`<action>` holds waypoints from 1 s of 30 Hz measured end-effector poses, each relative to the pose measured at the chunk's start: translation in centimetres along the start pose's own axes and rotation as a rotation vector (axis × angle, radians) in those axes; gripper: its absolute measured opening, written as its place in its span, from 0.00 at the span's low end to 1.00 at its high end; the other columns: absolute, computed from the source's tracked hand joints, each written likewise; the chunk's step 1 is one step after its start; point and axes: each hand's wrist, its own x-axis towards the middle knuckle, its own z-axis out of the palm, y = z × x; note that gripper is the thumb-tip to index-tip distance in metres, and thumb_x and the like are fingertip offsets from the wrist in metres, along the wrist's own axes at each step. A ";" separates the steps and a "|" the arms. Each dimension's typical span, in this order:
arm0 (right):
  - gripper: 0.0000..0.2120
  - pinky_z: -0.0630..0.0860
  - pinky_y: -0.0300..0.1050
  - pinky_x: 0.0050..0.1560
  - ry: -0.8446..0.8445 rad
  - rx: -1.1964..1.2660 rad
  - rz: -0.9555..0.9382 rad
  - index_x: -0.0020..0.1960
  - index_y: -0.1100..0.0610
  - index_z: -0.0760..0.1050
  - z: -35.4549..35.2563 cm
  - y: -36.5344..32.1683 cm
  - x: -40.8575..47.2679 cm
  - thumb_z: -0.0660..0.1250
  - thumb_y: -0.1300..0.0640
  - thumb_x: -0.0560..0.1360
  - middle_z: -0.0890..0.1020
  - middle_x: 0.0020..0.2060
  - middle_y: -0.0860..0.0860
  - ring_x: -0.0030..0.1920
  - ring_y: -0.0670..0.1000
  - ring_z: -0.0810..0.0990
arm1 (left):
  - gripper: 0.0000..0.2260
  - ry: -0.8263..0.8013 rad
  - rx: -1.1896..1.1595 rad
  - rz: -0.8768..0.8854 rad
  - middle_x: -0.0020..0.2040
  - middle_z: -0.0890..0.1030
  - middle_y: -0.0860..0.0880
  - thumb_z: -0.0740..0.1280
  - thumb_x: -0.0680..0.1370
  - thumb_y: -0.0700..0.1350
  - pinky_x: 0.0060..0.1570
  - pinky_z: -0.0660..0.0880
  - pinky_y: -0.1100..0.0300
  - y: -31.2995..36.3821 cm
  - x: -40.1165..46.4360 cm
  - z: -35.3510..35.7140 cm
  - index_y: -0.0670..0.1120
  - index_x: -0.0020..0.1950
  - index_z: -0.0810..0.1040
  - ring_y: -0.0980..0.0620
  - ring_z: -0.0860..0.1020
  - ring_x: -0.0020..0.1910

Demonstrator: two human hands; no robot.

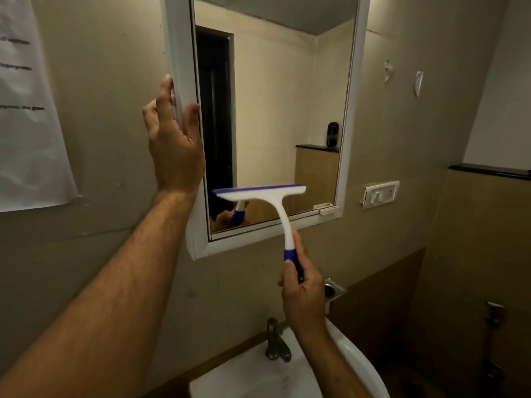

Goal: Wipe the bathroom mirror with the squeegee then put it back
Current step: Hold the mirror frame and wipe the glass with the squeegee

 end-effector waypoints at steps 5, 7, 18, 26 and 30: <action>0.25 0.77 0.36 0.36 -0.042 -0.023 0.065 0.73 0.44 0.63 -0.9 1.1 -2.4 0.59 0.63 0.81 0.76 0.39 0.50 0.34 0.42 0.75 | 0.22 0.014 0.028 0.009 0.64 0.71 0.38 0.59 0.84 0.49 0.51 0.58 0.88 0.1 -0.3 0.0 0.43 0.76 0.64 0.61 0.70 0.57; 0.25 0.78 0.38 0.37 -0.042 -0.021 0.030 0.70 0.37 0.63 -1.1 0.2 -1.4 0.59 0.62 0.81 0.76 0.40 0.50 0.35 0.42 0.76 | 0.22 0.018 0.036 0.011 0.63 0.72 0.38 0.59 0.84 0.48 0.50 0.58 0.88 0.2 -0.4 -0.1 0.42 0.76 0.64 0.63 0.70 0.54; 0.25 0.77 0.38 0.35 -0.018 0.004 -0.008 0.69 0.35 0.61 -1.1 0.1 0.2 0.58 0.61 0.81 0.76 0.37 0.48 0.33 0.43 0.75 | 0.22 0.002 0.056 0.010 0.61 0.71 0.37 0.59 0.84 0.49 0.47 0.59 0.88 0.4 -0.3 -0.2 0.43 0.77 0.63 0.68 0.69 0.45; 0.22 0.75 0.39 0.38 0.096 0.042 -0.044 0.73 0.37 0.64 -4.6 -2.8 6.2 0.58 0.54 0.81 0.78 0.52 0.52 0.38 0.44 0.76 | 0.21 -0.041 0.030 0.008 0.68 0.69 0.37 0.58 0.84 0.48 0.49 0.60 0.87 0.8 -0.1 -0.6 0.44 0.76 0.64 0.49 0.73 0.65; 0.20 0.75 0.39 0.35 0.165 0.026 -0.038 0.70 0.36 0.63 -5.5 -3.3 9.3 0.58 0.52 0.81 0.76 0.56 0.54 0.40 0.49 0.76 | 0.20 -0.061 0.035 0.025 0.68 0.68 0.38 0.57 0.84 0.47 0.50 0.60 0.86 1.1 0.0 -0.8 0.43 0.75 0.63 0.51 0.71 0.64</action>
